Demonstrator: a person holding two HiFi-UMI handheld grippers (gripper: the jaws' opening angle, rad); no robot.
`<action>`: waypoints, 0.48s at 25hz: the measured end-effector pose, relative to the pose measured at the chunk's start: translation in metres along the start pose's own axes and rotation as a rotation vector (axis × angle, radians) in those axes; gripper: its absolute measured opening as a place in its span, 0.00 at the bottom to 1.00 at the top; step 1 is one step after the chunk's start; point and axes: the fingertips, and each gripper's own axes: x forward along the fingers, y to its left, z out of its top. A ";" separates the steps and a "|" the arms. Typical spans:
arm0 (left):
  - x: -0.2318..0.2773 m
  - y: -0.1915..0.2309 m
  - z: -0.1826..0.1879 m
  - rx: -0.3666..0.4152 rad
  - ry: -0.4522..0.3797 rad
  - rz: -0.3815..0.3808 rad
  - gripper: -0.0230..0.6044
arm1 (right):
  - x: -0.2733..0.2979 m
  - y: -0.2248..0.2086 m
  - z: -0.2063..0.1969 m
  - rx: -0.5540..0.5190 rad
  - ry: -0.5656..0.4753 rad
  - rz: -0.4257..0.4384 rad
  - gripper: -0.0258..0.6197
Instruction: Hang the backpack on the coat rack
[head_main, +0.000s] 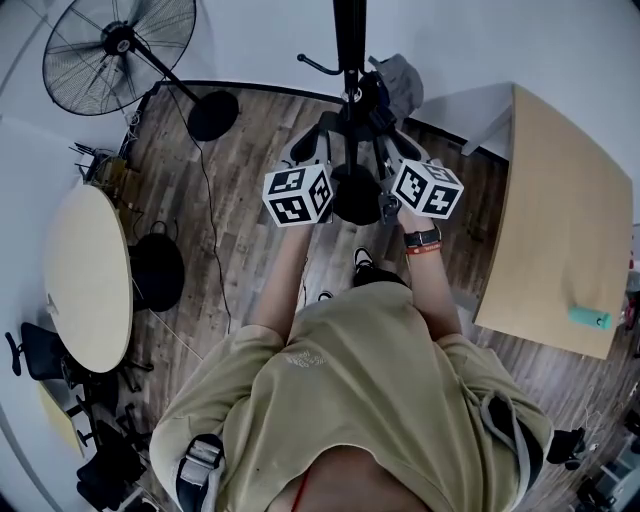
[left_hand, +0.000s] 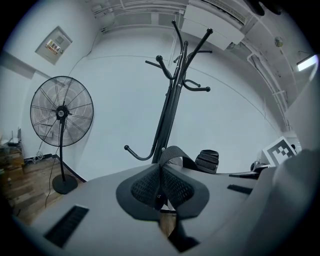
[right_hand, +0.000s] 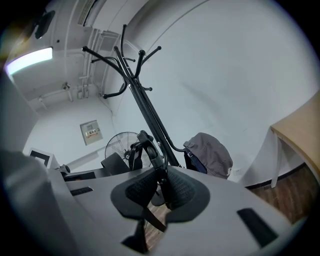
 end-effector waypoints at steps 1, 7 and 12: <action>0.004 0.002 0.002 -0.002 -0.002 0.001 0.08 | 0.004 -0.002 0.002 0.001 0.000 0.000 0.14; 0.030 0.009 0.007 -0.018 -0.004 0.008 0.08 | 0.024 -0.012 0.006 0.005 0.016 0.005 0.14; 0.051 0.016 0.004 -0.032 0.005 0.011 0.08 | 0.042 -0.025 0.008 0.015 0.024 -0.004 0.14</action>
